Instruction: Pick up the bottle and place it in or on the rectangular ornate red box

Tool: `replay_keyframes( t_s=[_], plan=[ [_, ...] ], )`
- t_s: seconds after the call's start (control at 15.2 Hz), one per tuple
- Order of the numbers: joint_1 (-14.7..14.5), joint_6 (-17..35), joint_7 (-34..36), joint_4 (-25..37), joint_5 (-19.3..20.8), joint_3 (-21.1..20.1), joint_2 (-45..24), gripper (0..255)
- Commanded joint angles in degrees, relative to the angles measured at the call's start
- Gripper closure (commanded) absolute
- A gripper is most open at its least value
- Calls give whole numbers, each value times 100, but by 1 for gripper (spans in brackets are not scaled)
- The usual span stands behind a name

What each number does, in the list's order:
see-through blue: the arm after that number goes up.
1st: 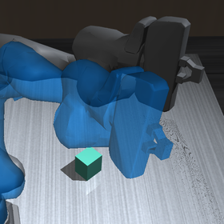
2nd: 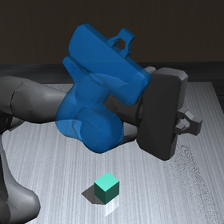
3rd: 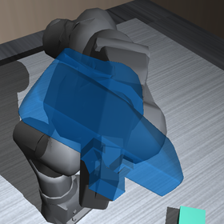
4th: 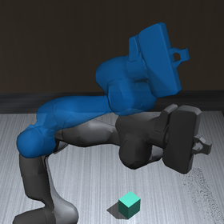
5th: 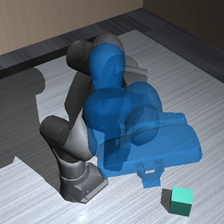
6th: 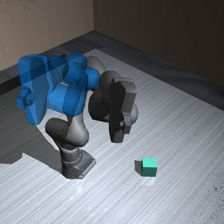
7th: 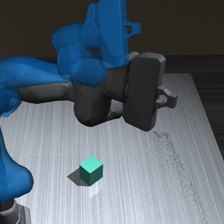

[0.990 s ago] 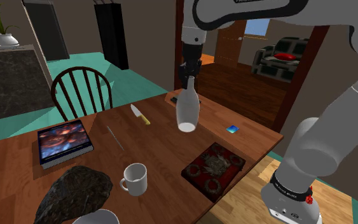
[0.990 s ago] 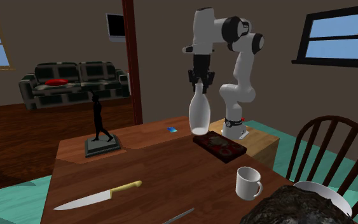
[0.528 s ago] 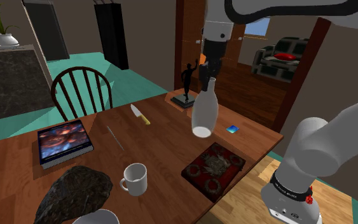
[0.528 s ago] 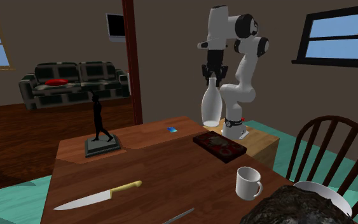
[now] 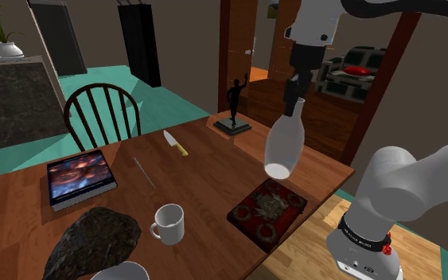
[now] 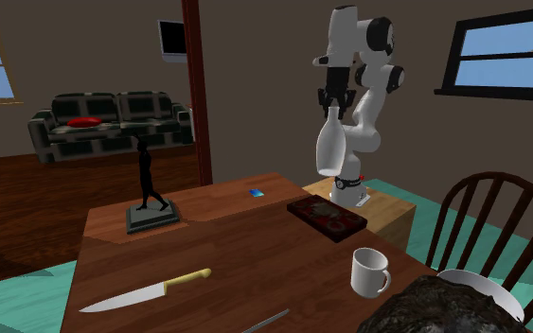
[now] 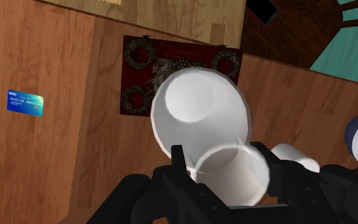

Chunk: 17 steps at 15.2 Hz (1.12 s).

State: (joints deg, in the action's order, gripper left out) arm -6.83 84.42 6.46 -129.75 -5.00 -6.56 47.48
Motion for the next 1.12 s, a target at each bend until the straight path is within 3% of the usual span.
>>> replay_keyframes(
  t_s=[0.0, 1.06],
  plan=[
    [-17, -20, 31, -104, -26, -24, 122, 255],
    [-72, 1052, 0, -1568, -123, -113, 515, 255]
  ],
)
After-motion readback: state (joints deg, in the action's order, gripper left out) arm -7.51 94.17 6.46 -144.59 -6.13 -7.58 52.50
